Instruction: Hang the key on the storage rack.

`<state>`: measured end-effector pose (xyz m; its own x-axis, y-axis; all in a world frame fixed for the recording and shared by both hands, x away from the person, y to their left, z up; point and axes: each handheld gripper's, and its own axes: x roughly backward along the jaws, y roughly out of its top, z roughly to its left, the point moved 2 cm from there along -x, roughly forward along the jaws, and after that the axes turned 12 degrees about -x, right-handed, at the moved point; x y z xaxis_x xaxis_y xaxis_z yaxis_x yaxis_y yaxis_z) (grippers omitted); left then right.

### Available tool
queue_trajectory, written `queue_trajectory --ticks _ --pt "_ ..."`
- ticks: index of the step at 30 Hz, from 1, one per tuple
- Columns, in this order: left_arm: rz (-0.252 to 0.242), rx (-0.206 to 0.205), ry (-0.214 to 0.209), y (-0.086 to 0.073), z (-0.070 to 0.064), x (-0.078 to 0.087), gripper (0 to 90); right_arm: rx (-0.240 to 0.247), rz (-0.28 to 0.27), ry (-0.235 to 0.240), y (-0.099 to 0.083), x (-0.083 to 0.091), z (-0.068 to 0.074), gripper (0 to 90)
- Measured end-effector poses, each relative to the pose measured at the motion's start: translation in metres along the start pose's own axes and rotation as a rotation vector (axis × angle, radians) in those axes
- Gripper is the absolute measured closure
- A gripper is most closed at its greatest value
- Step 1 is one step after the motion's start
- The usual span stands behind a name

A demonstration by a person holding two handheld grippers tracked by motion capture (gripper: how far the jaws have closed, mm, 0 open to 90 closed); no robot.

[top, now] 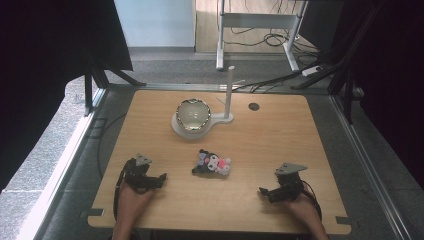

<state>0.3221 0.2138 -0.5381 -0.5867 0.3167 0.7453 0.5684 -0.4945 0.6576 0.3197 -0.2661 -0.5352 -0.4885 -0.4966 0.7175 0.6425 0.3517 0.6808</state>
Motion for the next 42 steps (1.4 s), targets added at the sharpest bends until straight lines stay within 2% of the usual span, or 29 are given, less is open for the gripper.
queue_trajectory --ticks 25,28,32,37,42 --pt "0.000 0.000 0.000 0.000 0.000 0.000 3.2 0.008 0.003 0.009 0.000 0.001 0.001 0.0" --pt "0.000 0.000 0.000 0.000 0.000 0.000 3.2 0.014 0.019 0.012 0.001 0.001 0.000 0.0" --pt "0.000 0.000 0.000 0.000 0.000 0.000 3.2 0.036 0.036 -0.006 0.005 0.001 0.001 0.0" --pt "0.000 0.000 0.000 0.000 0.000 0.000 3.2 0.044 0.069 0.011 0.010 0.003 0.002 0.0" --pt "0.000 0.000 0.000 0.000 0.000 0.000 3.2 0.072 0.094 0.013 0.016 0.003 0.003 0.0"
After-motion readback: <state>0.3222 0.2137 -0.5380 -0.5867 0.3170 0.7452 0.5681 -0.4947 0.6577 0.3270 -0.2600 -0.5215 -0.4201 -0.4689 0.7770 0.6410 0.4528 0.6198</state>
